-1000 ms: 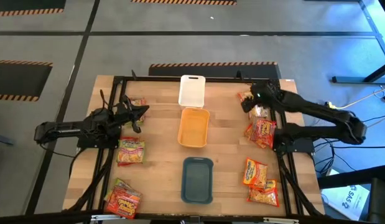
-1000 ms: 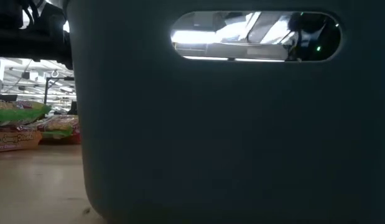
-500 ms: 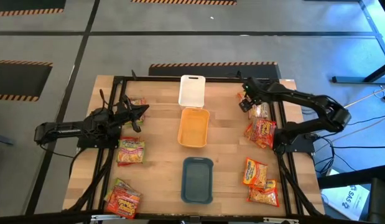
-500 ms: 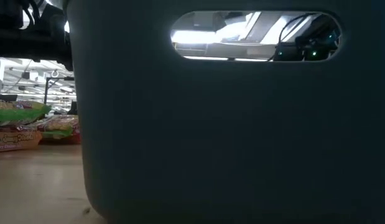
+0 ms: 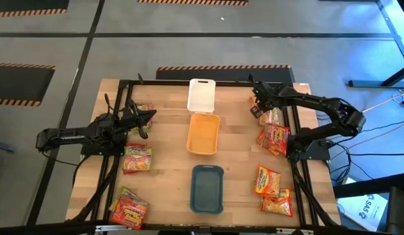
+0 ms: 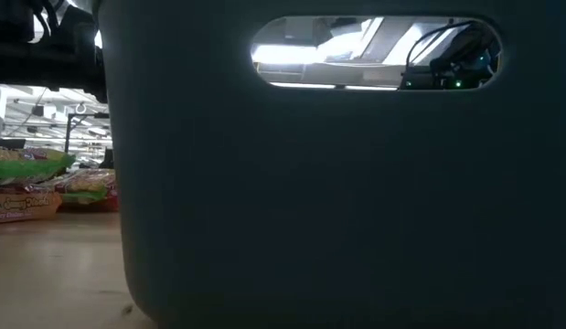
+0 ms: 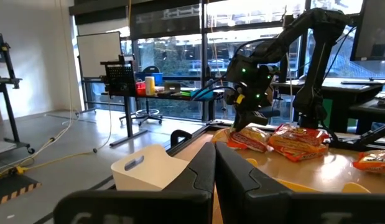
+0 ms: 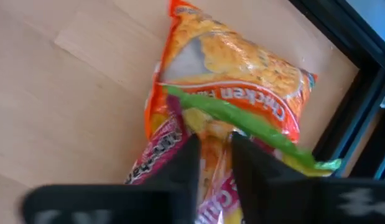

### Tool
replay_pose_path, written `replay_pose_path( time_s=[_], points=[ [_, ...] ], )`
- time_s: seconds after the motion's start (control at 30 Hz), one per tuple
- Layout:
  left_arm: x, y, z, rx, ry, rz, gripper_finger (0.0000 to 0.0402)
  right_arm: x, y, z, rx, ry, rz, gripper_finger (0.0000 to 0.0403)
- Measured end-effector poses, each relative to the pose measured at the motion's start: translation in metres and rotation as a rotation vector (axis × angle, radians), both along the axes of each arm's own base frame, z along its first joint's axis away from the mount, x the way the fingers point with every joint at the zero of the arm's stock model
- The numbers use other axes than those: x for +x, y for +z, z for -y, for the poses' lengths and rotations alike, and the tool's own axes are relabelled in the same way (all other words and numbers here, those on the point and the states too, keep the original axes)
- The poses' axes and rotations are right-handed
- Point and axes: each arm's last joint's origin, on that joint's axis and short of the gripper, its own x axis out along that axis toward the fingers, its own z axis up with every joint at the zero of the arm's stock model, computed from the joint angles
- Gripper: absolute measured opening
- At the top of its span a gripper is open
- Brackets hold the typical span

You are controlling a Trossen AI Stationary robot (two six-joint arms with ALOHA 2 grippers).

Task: Sort Maruchan noodles
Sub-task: Put the green noodle pack into the white bin

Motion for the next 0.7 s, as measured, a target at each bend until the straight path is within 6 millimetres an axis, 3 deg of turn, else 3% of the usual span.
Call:
replay_pose_path(
  time_s=[0.07, 0.27, 0.57, 0.7],
  points=[
    [0.0, 0.0, 0.0, 0.0, 0.0, 0.0, 0.0, 0.002, 0.001, -0.001, -0.003, 0.029, 0.012, 0.0009],
    [0.0, 0.0, 0.0, 0.001, 0.0, 0.002, 0.0, 0.021, 0.002, -0.013, 0.008, 0.163, 0.101, 0.0002],
    [0.0, 0.003, 0.001, -0.005, -0.028, 0.035, 0.0, 0.069, 0.011, -0.05, 0.023, 0.499, 0.398, 0.0001],
    [0.0, 0.002, 0.001, -0.066, -0.04, 0.058, 0.0, 0.083, 0.009, -0.059, 0.007, 0.578, 0.438, 0.0016]
  ],
)
